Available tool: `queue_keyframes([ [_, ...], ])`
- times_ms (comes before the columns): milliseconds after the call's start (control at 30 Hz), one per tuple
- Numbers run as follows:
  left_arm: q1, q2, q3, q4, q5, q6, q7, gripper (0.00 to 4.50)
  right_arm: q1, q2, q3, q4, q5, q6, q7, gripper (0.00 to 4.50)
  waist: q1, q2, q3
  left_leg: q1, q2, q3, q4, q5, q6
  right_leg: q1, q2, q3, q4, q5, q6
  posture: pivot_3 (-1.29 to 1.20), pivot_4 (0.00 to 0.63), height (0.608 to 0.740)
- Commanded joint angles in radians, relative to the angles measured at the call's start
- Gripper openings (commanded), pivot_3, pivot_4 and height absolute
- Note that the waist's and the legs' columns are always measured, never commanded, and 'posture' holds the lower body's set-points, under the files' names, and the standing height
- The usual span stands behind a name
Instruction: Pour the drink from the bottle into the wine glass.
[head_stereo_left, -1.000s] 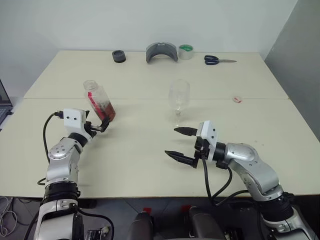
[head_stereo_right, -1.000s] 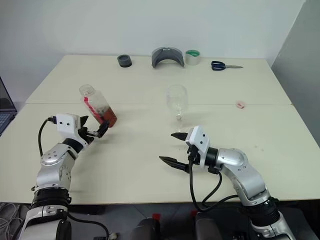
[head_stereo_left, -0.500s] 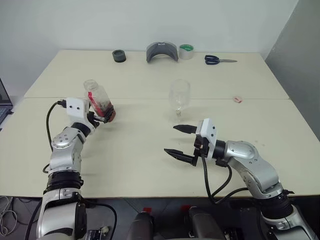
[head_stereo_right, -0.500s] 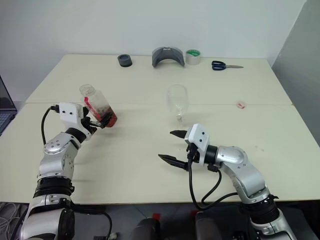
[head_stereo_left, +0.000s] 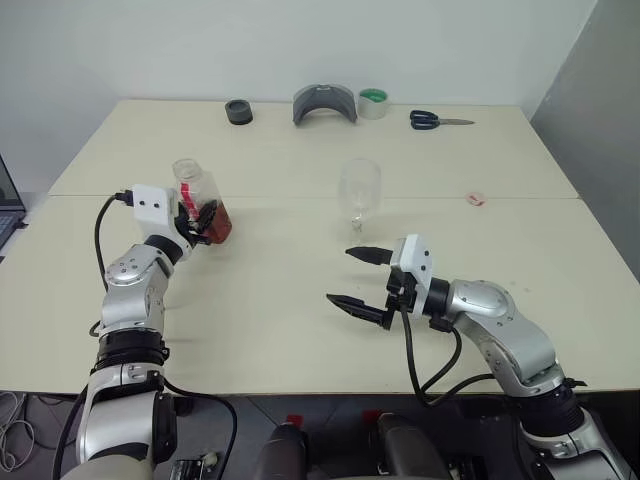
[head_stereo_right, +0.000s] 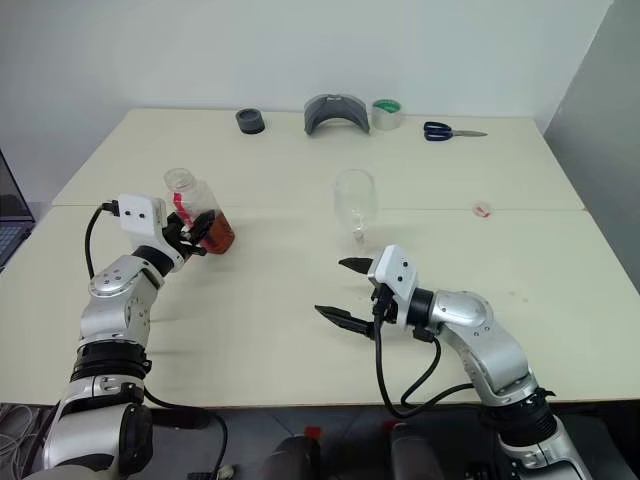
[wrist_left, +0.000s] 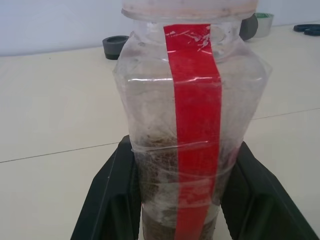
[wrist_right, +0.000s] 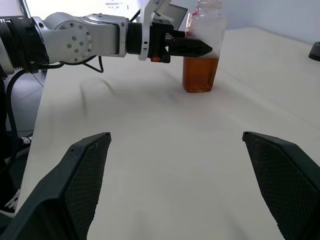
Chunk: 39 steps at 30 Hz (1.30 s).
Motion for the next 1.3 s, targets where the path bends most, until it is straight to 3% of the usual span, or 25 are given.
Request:
queue_keyframes([
  [33, -0.027, -0.021, -0.026, -0.149, -0.031, 0.069, -0.013, 1.69, -0.014, 0.009, -0.041, -0.068, 0.036, 0.035, -0.036, 4.50, 0.003, 0.000, 0.000, 0.000, 0.000, 0.000, 0.000, 0.000, 0.000, 0.000, 0.000, 0.000, 0.000, 0.000, 0.000, 0.00, 0.150, 0.740],
  [233, -0.075, -0.045, -0.114, -0.341, 0.013, 0.160, 0.015, 1.69, 0.007, 0.001, -0.134, -0.155, 0.096, 0.111, -0.115, 4.50, 0.010, 0.000, 0.000, -0.011, 0.000, -0.004, 0.005, 0.002, -0.004, -0.007, -0.002, -0.002, 0.001, 0.000, 0.000, 0.00, 0.150, 0.740],
  [467, -0.173, -0.045, -0.264, -0.305, 0.178, 0.035, 0.012, 1.69, 0.022, -0.006, -0.213, -0.190, 0.124, 0.158, -0.195, 4.50, 0.010, 0.000, 0.000, -0.010, -0.002, -0.002, 0.005, 0.002, -0.004, -0.007, -0.001, -0.001, 0.001, 0.001, 0.000, 0.00, 0.150, 0.740],
  [833, -0.341, -0.044, -0.380, -0.039, 0.336, -0.283, -0.019, 1.69, -0.006, 0.006, -0.238, -0.177, 0.080, 0.124, -0.304, 4.50, 0.007, 0.000, 0.000, -0.011, -0.003, 0.000, 0.005, 0.001, -0.001, -0.008, -0.001, 0.000, 0.001, 0.001, 0.001, 0.00, 0.150, 0.740],
  [1100, -0.475, -0.050, -0.461, 0.210, 0.492, -0.579, 0.044, 1.69, -0.034, 0.007, -0.223, -0.143, 0.037, 0.095, -0.320, 4.50, 0.007, -0.001, 0.000, -0.012, -0.004, 0.000, 0.005, 0.000, -0.001, -0.009, -0.002, 0.000, 0.001, 0.001, 0.001, 0.00, 0.150, 0.740],
  [1300, -0.535, -0.045, -0.496, 0.336, 0.573, -0.707, 0.103, 1.69, -0.037, 0.005, -0.213, -0.141, 0.039, 0.104, -0.317, 4.50, 0.006, -0.001, 0.000, -0.019, -0.004, 0.000, 0.006, 0.001, -0.001, -0.016, -0.001, 0.000, 0.003, 0.001, 0.000, 0.00, 0.150, 0.740],
])
